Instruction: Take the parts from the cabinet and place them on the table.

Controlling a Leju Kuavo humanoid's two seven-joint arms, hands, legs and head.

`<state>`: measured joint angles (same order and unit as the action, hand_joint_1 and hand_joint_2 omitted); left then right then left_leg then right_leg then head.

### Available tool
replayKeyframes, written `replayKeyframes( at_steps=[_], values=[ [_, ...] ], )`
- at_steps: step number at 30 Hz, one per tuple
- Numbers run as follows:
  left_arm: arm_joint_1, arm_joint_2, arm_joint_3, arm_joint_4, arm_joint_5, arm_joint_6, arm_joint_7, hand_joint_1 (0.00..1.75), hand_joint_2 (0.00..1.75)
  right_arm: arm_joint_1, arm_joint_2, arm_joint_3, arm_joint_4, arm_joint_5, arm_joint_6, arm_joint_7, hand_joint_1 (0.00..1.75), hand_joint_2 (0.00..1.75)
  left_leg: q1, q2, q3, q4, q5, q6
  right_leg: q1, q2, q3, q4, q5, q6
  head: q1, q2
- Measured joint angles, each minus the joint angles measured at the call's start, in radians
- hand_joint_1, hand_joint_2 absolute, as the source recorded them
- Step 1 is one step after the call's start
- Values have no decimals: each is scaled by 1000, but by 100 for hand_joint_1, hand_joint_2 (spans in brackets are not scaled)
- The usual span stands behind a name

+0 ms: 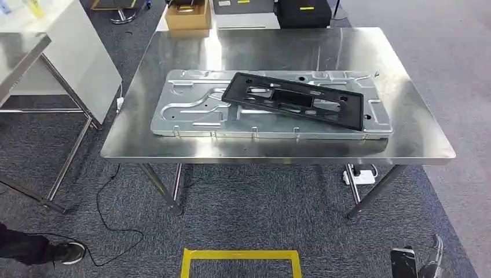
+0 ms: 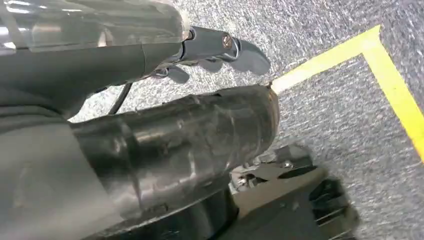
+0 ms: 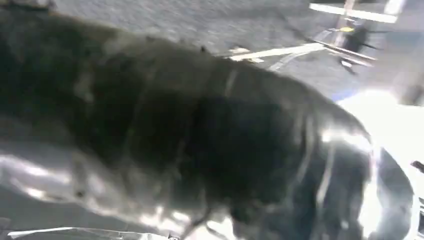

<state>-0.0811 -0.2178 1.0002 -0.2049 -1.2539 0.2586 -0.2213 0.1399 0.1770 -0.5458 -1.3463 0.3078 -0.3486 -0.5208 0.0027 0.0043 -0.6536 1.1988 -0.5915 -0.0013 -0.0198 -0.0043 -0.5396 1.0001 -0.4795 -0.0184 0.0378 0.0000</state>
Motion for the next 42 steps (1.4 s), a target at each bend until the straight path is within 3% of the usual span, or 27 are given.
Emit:
replayKeyframes(
  at_steps=[1,2,3,4,6,7,8,10,12,14,16,17,19,21,22,25,27,28,29,31,32,33,34,36,37,38,42],
  values=[
    [0,0,0,0,-2,1,0,0,0,-8,5,-21,22,8,-2,14,0,0,1,0,-21,67,-32,-3,1,0,-10,1,6,1,0,0],
    [0,0,0,0,-3,2,0,0,0,-24,5,-49,61,18,-5,23,0,0,2,0,-27,106,-40,-4,2,0,-20,2,13,2,0,0],
    [1,0,0,0,-5,2,2,0,0,-42,5,-80,114,28,-11,23,0,0,2,0,-8,94,-23,-4,2,0,-28,4,19,4,0,0],
    [1,0,0,0,-6,3,3,0,0,-61,2,-116,187,42,-25,8,0,0,2,0,33,37,10,-2,2,0,-36,6,24,6,0,0],
    [-2,0,0,0,-8,3,3,0,0,-99,-20,-192,355,76,-60,-30,0,0,1,0,159,-156,77,6,2,0,-45,10,31,13,0,0],
    [-5,0,0,0,-9,3,3,0,0,-113,-32,-223,430,88,-76,-41,0,0,0,-2,195,-224,58,12,3,-1,-48,13,34,18,0,0],
    [-5,0,0,0,-10,3,3,0,0,-127,-44,-249,505,94,-82,-39,0,0,-6,-3,189,-211,80,15,4,-1,-48,11,40,26,1,0],
    [-6,0,0,0,-16,2,3,0,0,-152,-68,-299,654,106,-86,8,0,0,-9,-3,179,-215,76,21,4,-1,-52,12,50,37,1,0],
    [-6,0,0,0,-18,2,3,0,0,-162,-82,-339,762,126,-105,73,0,0,4,0,174,-230,97,39,5,0,-55,17,49,48,2,0],
    [-8,-2,-1,0,-26,0,8,0,0,-163,-86,-359,852,157,-123,159,0,0,1,4,157,-229,110,57,3,3,-94,106,-40,50,3,0],
    [-7,-2,-2,0,-34,-2,15,0,0,-168,-83,-365,921,190,-127,254,0,0,-4,8,137,-226,122,58,2,3,-154,271,-131,56,3,0],
    [-7,-2,-2,0,-37,-2,17,0,0,-170,-82,-368,947,201,-126,300,0,0,-5,9,129,-221,128,56,2,3,-166,319,-147,58,3,0],
    [-6,-2,-3,0,-40,-2,18,0,0,-170,-75,-371,988,218,-123,369,0,0,-4,8,109,-209,133,52,1,3,-120,276,-115,59,3,0],
    [-7,-2,-4,0,-45,0,18,0,0,-175,-69,-371,1024,231,-114,405,0,0,-2,8,92,-190,135,48,-4,2,2,87,-43,56,3,0],
    [-8,-2,-4,0,-47,1,19,0,0,-179,-65,-371,1036,234,-108,412,0,0,-3,9,85,-181,135,43,-5,3,32,21,-57,52,3,0],
    [-12,-2,-5,0,-48,3,20,0,0,-185,-55,-371,1060,244,-101,416,0,0,-8,8,77,-175,145,23,7,6,21,27,-40,36,2,0],
    [-11,-2,-6,0,-48,3,21,0,0,-188,-49,-371,1072,250,-94,416,0,0,-6,5,74,-173,151,12,1,3,8,16,-24,18,2,0],
    [-11,-2,-6,0,-48,4,22,0,0,-192,-46,-371,1077,251,-91,417,0,0,-3,2,60,-154,124,6,-1,0,5,16,-15,11,2,0],
    [-11,-2,-6,0,-48,5,22,0,0,-194,-45,-371,1077,254,-91,417,0,0,-1,2,41,-104,71,1,-1,0,-6,16,-8,2,-2,0],
    [-12,-2,-6,0,-48,5,22,0,0,-194,-45,-371,1082,260,-89,417,0,0,3,2,-12,57,-32,-8,2,-1,-30,18,7,1,-1,0],
    [-12,-2,-6,0,-47,5,22,0,0,-194,-45,-371,1085,262,-89,419,0,0,4,2,-23,110,-56,-10,3,-2,-42,20,14,2,-2,0],
    [-11,-2,-6,0,-47,5,22,0,0,-194,-45,-371,1086,264,-89,420,0,0,4,2,-13,119,-57,-11,3,-2,-52,22,21,3,-2,0],
    [-11,-2,-6,0,-47,6,22,0,0,-195,-45,-371,1088,266,-89,421,0,0,5,2,18,86,-39,-10,3,-2,-60,25,27,5,-2,0],
    [-13,-1,-6,0,-48,7,23,0,0,-195,-44,-371,1093,268,-89,423,0,0,5,2,140,-93,30,-4,3,-2,-73,28,39,11,-2,0],
    [-15,-1,-6,0,-48,8,22,0,0,-197,-42,-371,1093,268,-89,425,0,0,4,1,203,-189,46,2,3,-2,-75,30,45,16,-2,0],
    [-18,-1,-7,0,-47,8,22,0,0,-197,-40,-370,1095,269,-89,425,0,0,-3,1,206,-218,39,7,9,-2,-80,33,50,22,-2,0],
    [-13,-1,-7,0,-47,10,23,0,0,-198,-37,-370,1100,277,-89,428,0,0,-4,2,190,-215,70,34,7,-2,-82,23,78,49,0,0]
  ],
)
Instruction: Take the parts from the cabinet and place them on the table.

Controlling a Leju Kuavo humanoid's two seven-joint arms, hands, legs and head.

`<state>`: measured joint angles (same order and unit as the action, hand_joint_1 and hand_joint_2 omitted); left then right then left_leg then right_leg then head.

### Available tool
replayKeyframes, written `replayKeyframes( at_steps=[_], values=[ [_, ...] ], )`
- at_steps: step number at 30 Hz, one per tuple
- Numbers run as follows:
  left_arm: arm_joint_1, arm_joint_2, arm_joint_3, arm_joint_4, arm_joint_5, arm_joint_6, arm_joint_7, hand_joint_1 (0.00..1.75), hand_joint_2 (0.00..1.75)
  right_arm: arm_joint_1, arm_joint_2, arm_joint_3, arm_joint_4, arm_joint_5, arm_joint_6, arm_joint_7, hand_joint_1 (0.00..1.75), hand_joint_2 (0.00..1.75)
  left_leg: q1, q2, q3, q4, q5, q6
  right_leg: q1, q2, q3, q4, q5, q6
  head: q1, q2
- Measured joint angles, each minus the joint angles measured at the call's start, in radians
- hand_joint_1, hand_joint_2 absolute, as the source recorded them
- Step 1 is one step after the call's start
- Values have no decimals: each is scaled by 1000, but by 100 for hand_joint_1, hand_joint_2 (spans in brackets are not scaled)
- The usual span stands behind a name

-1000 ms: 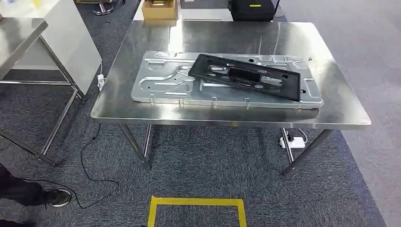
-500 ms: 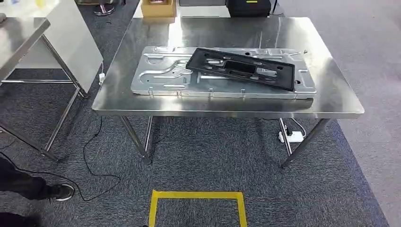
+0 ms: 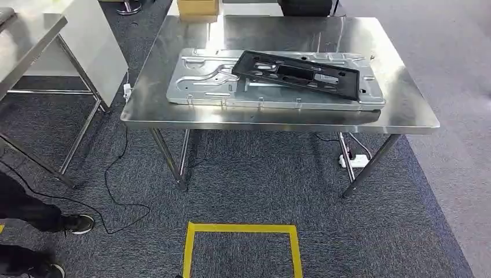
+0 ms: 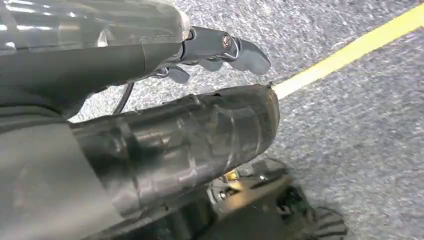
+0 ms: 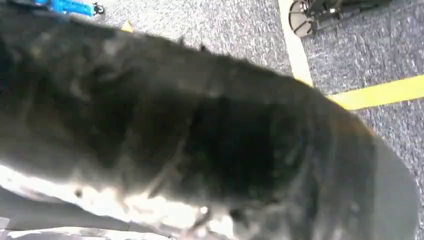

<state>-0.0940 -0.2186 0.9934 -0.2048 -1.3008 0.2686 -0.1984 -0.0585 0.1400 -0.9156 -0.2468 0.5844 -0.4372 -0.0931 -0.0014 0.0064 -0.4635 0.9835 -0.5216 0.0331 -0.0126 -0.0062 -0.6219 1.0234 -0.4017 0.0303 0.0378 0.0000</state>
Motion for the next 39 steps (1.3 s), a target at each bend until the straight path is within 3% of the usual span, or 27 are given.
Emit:
replayKeyframes(
  at_steps=[1,2,4,5,6,7,8,10,11,14,16,17,19,20,21,23,25,26,27,29,31,32,33,35,36,37,39],
  values=[
    [-2,-1,0,0,0,1,0,0,0,0,0,0,0,2,0,0,0,0,4,7,-8,-5,13,8,-6,5,-7,15,-25,2,-1,0],
    [-4,0,0,0,0,1,1,0,0,0,0,0,1,5,0,0,0,0,3,7,-20,-5,22,20,-5,5,-23,55,-81,2,2,0],
    [-4,0,0,0,0,3,0,0,0,-1,0,0,1,8,0,-1,0,0,1,8,-44,-2,37,26,-7,4,-64,195,-191,7,1,0],
    [-3,0,0,0,0,3,0,0,0,-1,0,0,1,9,0,-5,0,0,-2,9,-57,1,46,26,-7,4,-79,265,-224,9,0,0],
    [-3,0,0,0,0,3,0,0,0,-1,1,1,2,10,0,-7,0,0,-3,9,-69,6,53,25,-7,4,-80,303,-225,10,1,0],
    [-2,0,0,0,1,3,-1,0,0,-1,1,1,2,12,0,-7,0,0,-3,10,-84,13,60,23,-8,4,-57,294,-201,10,1,0],
    [-2,0,0,0,2,3,-2,0,0,-1,1,1,2,13,0,-8,0,0,-3,9,-98,19,65,21,-8,4,-14,242,-167,8,1,0],
    [-2,0,0,0,3,4,-5,0,0,-2,1,2,2,16,1,-9,0,0,-3,8,-118,35,71,15,-8,4,113,62,-122,2,1,0],
    [-2,0,0,0,4,4,-5,0,0,-6,1,2,2,18,1,-10,0,0,-6,8,-127,42,74,9,-5,5,148,-3,-155,-2,1,0],
    [-4,-1,0,0,7,8,-8,0,0,-6,3,2,2,22,2,-12,0,0,-5,9,-131,44,92,-10,6,6,135,-7,-142,-14,-1,0],
    [0,0,0,0,8,10,-7,0,0,-6,9,2,5,23,3,-12,0,0,-2,5,-137,51,86,-23,-5,-1,122,-17,-120,-34,0,0],
    [0,0,0,0,9,10,-7,0,0,-8,9,2,6,23,3,-12,0,0,-1,2,-151,76,42,-31,-4,0,110,-17,-111,-41,0,0],
    [2,0,0,0,10,10,-6,0,0,-8,9,2,6,24,6,-13,0,0,4,1,-190,203,-79,-40,-1,-2,82,-17,-92,-50,-2,0],
    [2,0,0,0,10,10,-6,0,0,-8,9,2,6,25,7,-14,0,0,5,1,-204,273,-119,-43,0,-2,68,-16,-81,-50,-2,0],
    [2,0,0,0,10,10,-6,0,0,-7,9,2,6,25,8,-14,0,0,5,1,-207,321,-128,-45,1,-2,53,-15,-70,-49,-2,0],
    [2,0,0,0,10,10,-6,0,0,-7,9,2,6,10,22,-27,0,0,5,1,-164,304,-69,-44,1,-2,29,-11,-51,-46,-2,0],
    [1,1,0,0,11,10,-6,0,0,-8,10,1,6,-1,32,-40,0,0,5,1,-51,153,0,-35,1,-2,5,-3,-35,-41,-3,0],
    [0,1,0,0,11,10,-7,0,0,-8,11,1,6,-2,34,-45,0,0,3,0,11,60,-15,-28,0,-2,1,0,-29,-36,-3,0],
    [-1,1,0,0,11,9,-8,0,0,-8,13,1,6,-2,35,-50,0,0,-3,0,47,-3,-32,-23,4,-1,-3,3,-21,-30,-2,0],
    [-2,1,0,0,11,9,-8,0,0,-8,13,1,6,-2,34,-61,0,0,-6,0,36,-13,-38,-14,2,-5,-10,0,-4,-18,-2,0],
    [2,1,1,0,16,9,-8,0,0,-6,13,1,6,3,29,-73,0,0,4,4,24,-26,-11,11,5,-3,-15,-3,8,-3,-1,0],
    [2,0,1,0,18,9,-8,0,0,-7,13,1,6,7,25,-82,0,0,2,7,13,-26,0,19,1,1,-25,14,-28,-1,-1,0],
    [1,0,1,0,20,9,-8,0,0,-7,13,1,6,9,21,-88,0,0,2,8,-1,-26,9,29,-1,2,-40,63,-93,0,0,0],
    [2,0,1,0,22,9,-9,0,0,-6,13,1,6,18,8,-115,0,0,0,8,-27,-23,28,33,-2,2,-75,207,-199,7,0,0],
    [3,0,3,0,25,10,-10,0,0,-6,13,1,6,24,-2,-136,0,0,-2,10,-42,-22,38,32,-3,2,-88,277,-219,10,0,0],
    [3,0,4,0,30,10,-10,0,0,-5,13,1,6,28,-7,-155,0,0,-2,11,-55,-19,47,30,-4,2,-83,305,-202,13,-1,0],
    [2,0,6,0,38,10,-11,0,0,-6,13,1,6,30,-14,-198,0,0,-1,12,-82,-6,61,25,-6,2,-12,236,-130,14,-1,0]
  ],
)
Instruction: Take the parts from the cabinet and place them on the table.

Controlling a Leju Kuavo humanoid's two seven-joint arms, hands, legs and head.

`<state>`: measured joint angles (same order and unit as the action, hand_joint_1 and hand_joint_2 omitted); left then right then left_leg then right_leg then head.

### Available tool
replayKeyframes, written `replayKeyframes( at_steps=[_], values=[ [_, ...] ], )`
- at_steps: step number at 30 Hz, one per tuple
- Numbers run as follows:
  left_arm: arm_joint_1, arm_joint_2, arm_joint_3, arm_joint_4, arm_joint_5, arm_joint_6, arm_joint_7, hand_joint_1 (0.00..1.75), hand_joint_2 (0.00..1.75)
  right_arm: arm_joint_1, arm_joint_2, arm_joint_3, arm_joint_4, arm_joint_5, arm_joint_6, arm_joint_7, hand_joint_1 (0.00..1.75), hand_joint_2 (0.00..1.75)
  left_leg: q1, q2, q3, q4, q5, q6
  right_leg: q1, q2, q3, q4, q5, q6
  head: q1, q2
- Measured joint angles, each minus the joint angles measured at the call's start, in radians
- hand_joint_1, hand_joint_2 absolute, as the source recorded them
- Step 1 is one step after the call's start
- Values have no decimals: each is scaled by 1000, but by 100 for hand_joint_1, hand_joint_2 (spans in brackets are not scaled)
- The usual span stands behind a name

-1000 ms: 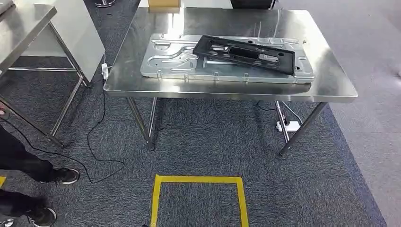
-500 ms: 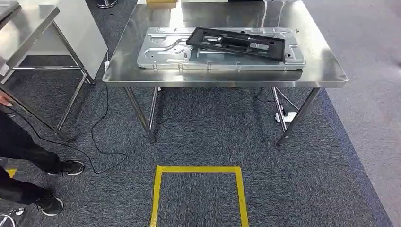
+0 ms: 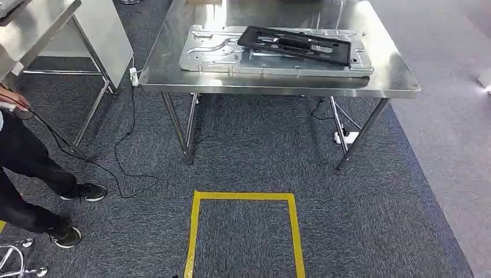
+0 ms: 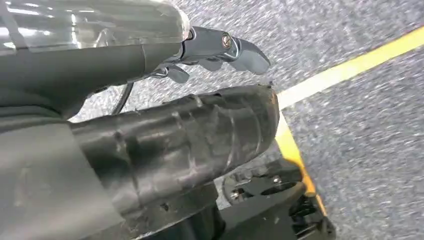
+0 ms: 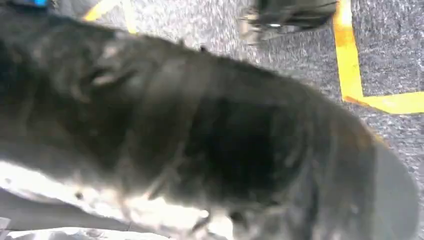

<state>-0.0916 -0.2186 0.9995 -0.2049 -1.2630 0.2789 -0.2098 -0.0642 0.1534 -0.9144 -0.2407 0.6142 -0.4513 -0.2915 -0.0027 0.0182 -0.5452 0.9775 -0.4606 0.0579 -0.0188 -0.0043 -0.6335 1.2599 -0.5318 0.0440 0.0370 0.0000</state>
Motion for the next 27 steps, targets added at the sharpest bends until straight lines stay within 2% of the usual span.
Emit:
replayKeyframes(
  at_steps=[1,2,3,4,5,6,7,8,9,11,12,13,14,15,16,17,18,19,20,21,22,23,24,25,26,27],
  values=[
    [0,-1,1,0,2,0,0,0,0,0,0,0,0,0,-3,-18,0,0,1,-1,-12,9,4,-3,-2,0,61,-82,23,-2,0,0],
    [0,-1,1,0,4,1,-1,0,0,-2,0,0,0,-1,-5,-35,0,0,1,-1,-21,21,7,-7,-3,0,132,-180,20,-6,0,0],
    [0,-1,1,0,4,2,-1,0,0,-5,0,0,0,-4,-5,-47,0,0,-5,-2,-34,33,8,-11,4,1,172,-250,-7,-10,0,0],
    [0,-1,2,0,5,2,-1,0,0,-5,0,0,0,-8,-2,-55,0,0,-5,-1,-38,37,13,-19,6,2,175,-264,-18,-19,-1,0],
    [-1,-1,3,0,5,2,-2,0,0,-5,0,0,0,-13,8,-64,0,0,-4,-1,-42,38,19,-26,7,2,168,-264,-17,-22,0,0],
    [-1,-1,4,0,6,2,-2,0,0,-5,0,0,0,-17,20,-70,0,0,-3,-1,-43,36,26,-33,10,3,164,-263,-12,-29,0,0],
    [1,-1,5,0,6,2,-2,0,0,-3,0,-1,0,-21,31,-74,0,0,-5,-2,-46,38,31,-41,2,2,156,-271,-2,-41,0,0],
    [2,-1,6,0,6,2,-2,0,0,-5,0,-2,0,-26,48,-77,0,0,2,-8,-53,50,9,-47,1,-4,150,-272,8,-50,0,0],
    [3,-1,6,0,6,1,-3,0,0,-6,0,-3,0,-31,72,-79,0,0,3,-9,-74,94,-46,-54,1,-5,138,-272,17,-59,-2,0],
    [5,-1,7,0,6,0,-3,0,0,-5,0,-4,0,-40,101,-91,0,0,8,-9,-121,244,-154,-62,5,-7,112,-270,34,-64,-1,0],
    [5,-1,8,0,7,0,-3,0,0,-4,0,-5,0,-44,108,-100,0,0,8,-9,-137,309,-181,-64,7,-7,99,-268,43,-64,-1,0],
    [5,-1,8,0,8,0,-3,0,0,-3,0,-6,0,-45,114,-109,0,0,8,-9,-138,341,-179,-64,7,-7,86,-265,51,-63,-2,0],
    [6,-1,9,0,11,0,-3,0,0,-3,0,-9,0,-45,120,-116,0,0,8,-9,-115,329,-152,-63,7,-7,73,-261,58,-62,-2,0],
    [6,-1,9,0,13,0,-4,0,0,-3,0,-11,0,-45,122,-122,0,0,8,-9,-71,274,-114,-60,7,-7,62,-257,64,-60,-2,0],
    [5,0,10,0,13,1,-4,0,0,-3,0,-11,0,-45,124,-127,0,0,8,-9,-9,186,-78,-56,7,-7,53,-253,70,-57,-2,0],
    [4,0,11,0,13,1,-5,0,0,-3,0,-11,0,-46,129,-131,0,0,8,-9,57,90,-63,-50,7,-6,50,-250,75,-54,-2,0],
    [1,0,12,0,14,1,-6,0,0,-4,0,-12,0,-46,133,-134,0,0,3,-10,100,19,-83,-44,11,-6,44,-247,80,-48,-2,0],
    [1,0,14,0,14,1,-7,0,0,-4,0,-12,0,-46,137,-136,0,0,1,-10,109,-7,-86,-41,12,-7,40,-245,87,-42,0,0],
    [2,0,15,0,14,1,-8,0,0,-4,0,-13,0,-46,138,-139,0,0,-1,-10,97,-7,-85,-38,11,-8,37,-247,95,-35,-1,0],
    [2,0,16,0,14,1,-8,0,0,-5,0,-14,0,-46,139,-140,0,0,-3,-10,94,-6,-81,-32,9,-8,36,-249,102,-30,0,0],
    [5,0,16,0,15,1,-8,0,0,-4,0,-15,0,-46,138,-140,0,0,0,-9,91,-13,-72,-22,11,-8,36,-252,108,-22,0,0],
    [6,-1,17,0,15,1,-8,0,0,-4,0,-18,0,-46,138,-140,0,0,7,-4,88,-20,-59,-12,7,-6,32,-240,95,-18,0,0],
    [5,-1,17,0,15,1,-8,0,0,-3,-1,-19,0,-45,137,-140,0,0,5,-3,78,-20,-51,-2,7,-2,18,-209,49,-16,1,0],
    [4,-1,17,0,15,1,-9,0,0,-1,-2,-20,0,-45,137,-139,0,0,5,-2,68,-18,-45,5,5,-1,-2,-150,-8,-15,2,0],
    [4,-1,17,0,15,1,-9,0,0,-1,-2,-20,0,-45,137,-139,0,0,3,-2,56,-16,-38,8,5,0,-26,-72,-62,-11,3,0],
    [5,-1,18,0,15,1,-9,0,0,-1,-2,-22,0,-43,136,-139,0,0,2,-1,45,-14,-31,8,5,0,-47,4,-99,-7,2,0]
  ],
)
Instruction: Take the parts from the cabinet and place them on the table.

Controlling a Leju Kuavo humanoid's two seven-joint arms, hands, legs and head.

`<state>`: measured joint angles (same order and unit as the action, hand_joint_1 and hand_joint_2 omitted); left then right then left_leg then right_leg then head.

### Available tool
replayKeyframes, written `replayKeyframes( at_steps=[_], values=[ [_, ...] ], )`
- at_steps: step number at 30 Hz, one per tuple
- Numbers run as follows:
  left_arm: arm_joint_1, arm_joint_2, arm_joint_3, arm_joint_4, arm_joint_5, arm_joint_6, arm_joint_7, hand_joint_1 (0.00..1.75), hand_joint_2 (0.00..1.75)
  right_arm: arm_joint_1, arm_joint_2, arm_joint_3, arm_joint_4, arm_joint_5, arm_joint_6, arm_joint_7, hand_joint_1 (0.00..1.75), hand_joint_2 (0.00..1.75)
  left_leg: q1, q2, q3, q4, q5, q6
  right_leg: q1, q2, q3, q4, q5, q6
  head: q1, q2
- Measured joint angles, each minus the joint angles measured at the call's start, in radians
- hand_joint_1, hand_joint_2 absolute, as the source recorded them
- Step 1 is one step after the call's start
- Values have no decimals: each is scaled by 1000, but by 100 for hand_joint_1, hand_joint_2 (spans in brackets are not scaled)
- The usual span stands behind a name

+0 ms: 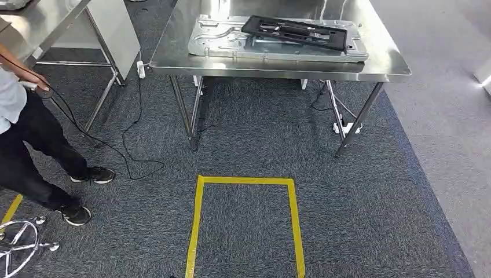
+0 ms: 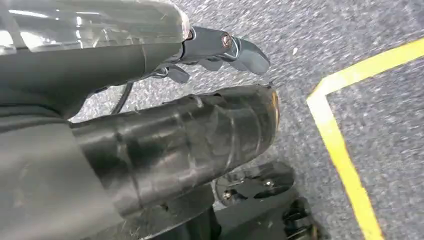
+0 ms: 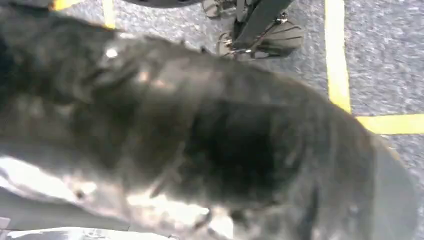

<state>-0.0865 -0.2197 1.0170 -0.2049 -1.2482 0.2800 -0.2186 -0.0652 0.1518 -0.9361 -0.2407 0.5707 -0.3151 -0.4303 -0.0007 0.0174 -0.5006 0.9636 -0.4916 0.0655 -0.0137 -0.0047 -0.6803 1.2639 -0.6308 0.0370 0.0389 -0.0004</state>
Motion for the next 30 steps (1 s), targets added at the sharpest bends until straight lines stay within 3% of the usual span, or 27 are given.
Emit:
replayKeyframes(
  at_steps=[1,2,3,5,6,9,11,13,15,16,17,19,20,21,22,25,26,27,28,30],
  values=[
    [0,0,1,0,0,0,0,0,0,0,0,-2,0,2,0,0,0,0,-1,1,-12,5,6,-1,-1,0,-5,42,-3,3,0,0],
    [0,0,2,0,0,0,0,0,0,0,0,-3,0,2,-1,0,0,0,-1,1,-20,10,11,-3,-2,0,10,39,18,4,0,0],
    [0,0,3,0,0,0,0,0,0,0,0,-3,0,3,-1,0,0,0,0,1,-32,18,15,-5,-3,0,45,-4,50,5,0,0],
    [0,0,5,0,0,0,0,0,0,0,-2,-3,0,4,-1,0,0,0,2,0,-52,37,18,-10,-6,0,164,-182,110,2,0,0],
    [0,0,5,0,0,0,-1,0,0,-2,-2,-3,0,4,0,1,0,0,-2,0,-63,45,19,-14,-4,0,202,-250,86,-3,1,0],
    [-2,0,7,0,0,1,-5,0,0,-1,-2,-5,0,5,2,1,0,0,-4,0,-72,52,30,-33,4,3,188,-256,91,-21,-2,0],
    [0,0,8,0,1,1,-6,0,0,-1,-2,-5,0,5,5,3,0,0,-3,-5,-80,57,26,-46,-5,-1,179,-265,107,-42,-1,0],
    [1,0,8,0,3,-2,-13,0,0,-1,-2,-5,0,6,11,9,0,0,1,-8,-114,137,-50,-57,-4,-1,168,-265,116,-55,-2,0],
    [1,0,8,0,4,-2,-21,0,0,-1,-2,-5,0,7,19,11,0,0,5,-8,-170,291,-134,-63,0,-2,154,-264,124,-58,-2,0],
    [1,0,8,0,6,-2,-24,0,0,0,-2,-6,0,8,20,11,0,0,6,-8,-184,339,-147,-65,1,-1,148,-262,127,-58,-2,0],
    [2,0,8,0,7,-2,-26,0,0,0,-2,-6,0,8,21,12,0,0,6,-8,-175,341,-134,-66,1,-1,145,-261,130,-57,-2,0],
    [2,0,8,0,8,0,-27,0,0,1,-2,-6,0,9,21,15,0,0,6,-9,-101,227,-61,-60,2,7,140,-257,132,-53,-2,0],
    [2,0,8,0,8,1,-27,0,0,0,-2,-7,0,10,21,16,0,0,6,-16,-47,134,-22,-53,2,12,141,-256,133,-52,-2,0],
    [1,0,8,0,8,2,-27,0,0,0,-2,-7,0,11,22,18,0,0,4,-37,-10,59,-14,-44,1,14,141,-256,134,-50,-1,0],
    [2,1,9,0,8,2,-27,0,0,-2,1,-7,1,13,22,19,0,0,2,-52,11,37,-21,-40,4,17,134,-254,138,-43,-1,0],
    [4,2,9,0,7,3,-26,0,0,-3,2,-7,1,15,23,22,0,0,-4,-40,2,27,-21,-36,-2,34,126,-259,153,-21,-2,0],
    [4,0,9,0,6,3,-26,0,0,-3,2,-7,1,16,22,23,0,0,6,-34,7,7,-10,-25,6,37,127,-260,152,-15,-1,0],
    [4,0,9,0,6,4,-26,0,0,-2,2,-7,1,17,22,23,0,0,8,-22,10,0,-3,-19,1,29,121,-243,135,-14,-1,0],
    [3,0,9,0,6,4,-26,0,0,-2,2,-7,1,18,23,24,0,0,9,-18,7,-3,0,-14,1,22,94,-192,98,-10,2,0],
    [4,0,9,0,6,4,-25,0,0,-2,2,-7,1,19,23,26,0,0,7,-2,2,-1,1,-12,-1,20,22,-42,25,-4,1,0]
  ],
)
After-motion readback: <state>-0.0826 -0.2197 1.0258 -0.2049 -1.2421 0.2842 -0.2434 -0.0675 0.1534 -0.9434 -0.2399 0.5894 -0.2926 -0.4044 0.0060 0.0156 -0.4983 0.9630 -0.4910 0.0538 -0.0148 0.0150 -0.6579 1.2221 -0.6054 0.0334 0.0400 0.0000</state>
